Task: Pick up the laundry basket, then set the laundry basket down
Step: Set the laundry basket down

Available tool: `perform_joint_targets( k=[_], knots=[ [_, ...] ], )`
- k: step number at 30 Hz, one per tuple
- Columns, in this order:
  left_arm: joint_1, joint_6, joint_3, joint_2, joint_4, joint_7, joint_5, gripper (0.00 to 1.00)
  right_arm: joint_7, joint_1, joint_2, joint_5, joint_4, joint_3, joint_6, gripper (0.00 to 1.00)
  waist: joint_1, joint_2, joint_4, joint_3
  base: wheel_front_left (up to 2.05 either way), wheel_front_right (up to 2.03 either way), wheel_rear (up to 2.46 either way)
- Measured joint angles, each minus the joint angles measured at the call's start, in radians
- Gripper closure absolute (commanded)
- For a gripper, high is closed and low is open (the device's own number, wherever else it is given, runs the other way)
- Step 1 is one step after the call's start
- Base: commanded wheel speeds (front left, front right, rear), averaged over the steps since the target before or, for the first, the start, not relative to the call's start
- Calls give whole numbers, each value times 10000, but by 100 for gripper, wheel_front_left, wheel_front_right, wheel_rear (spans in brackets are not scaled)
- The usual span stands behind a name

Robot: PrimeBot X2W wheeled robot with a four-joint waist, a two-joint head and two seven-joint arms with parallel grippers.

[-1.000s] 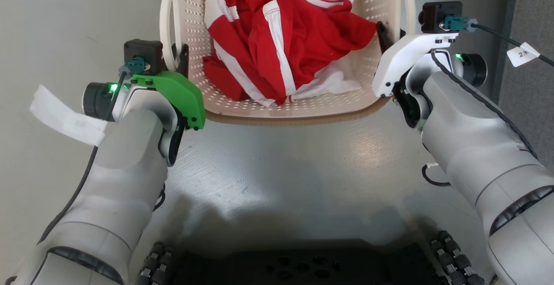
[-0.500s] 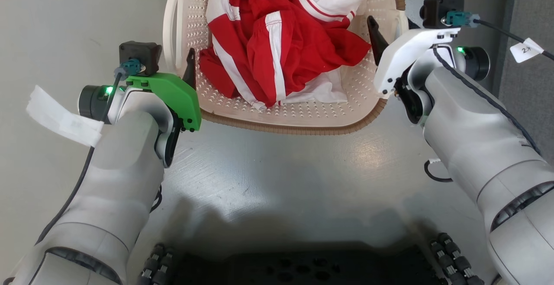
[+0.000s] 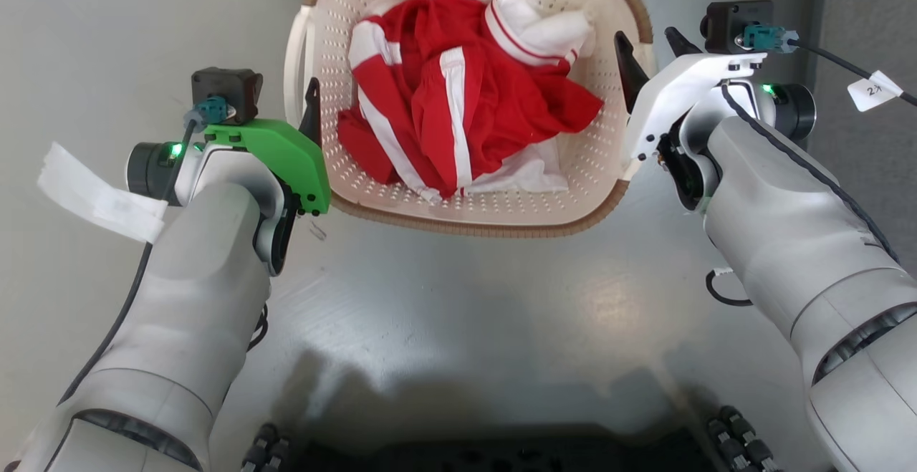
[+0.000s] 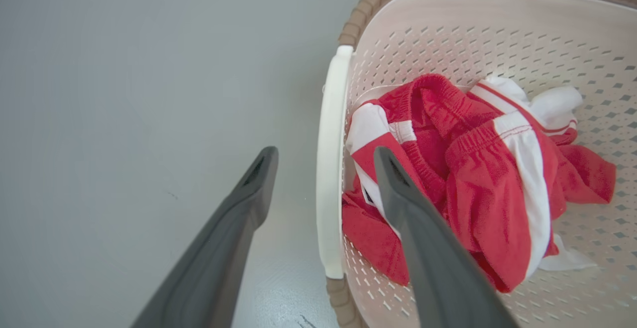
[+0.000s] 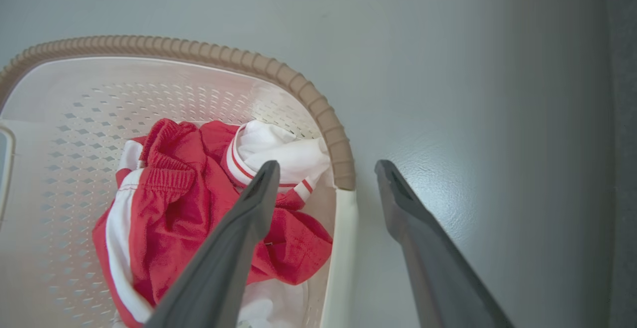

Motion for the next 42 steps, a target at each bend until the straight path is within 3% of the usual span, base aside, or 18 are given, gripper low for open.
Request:
perform_joint_targets(
  k=[20,28,42],
  knots=[
    [848,178,1340,244,-1732,-2,184,0,-211,649,-61,-75,-309,-257,217,0,0,0,-8,-2138,0,0,0],
    [1882,178,1843,393,-2698,-2,560,0,-213,987,-311,-389,-1605,-759,113,0,0,0,4,-3151,0,0,0],
    [3858,161,2744,477,-4236,-2,1198,0,-215,2926,-391,-1164,-3438,-1641,-169,0,0,0,-33,-4944,0,0,0]
  ],
)
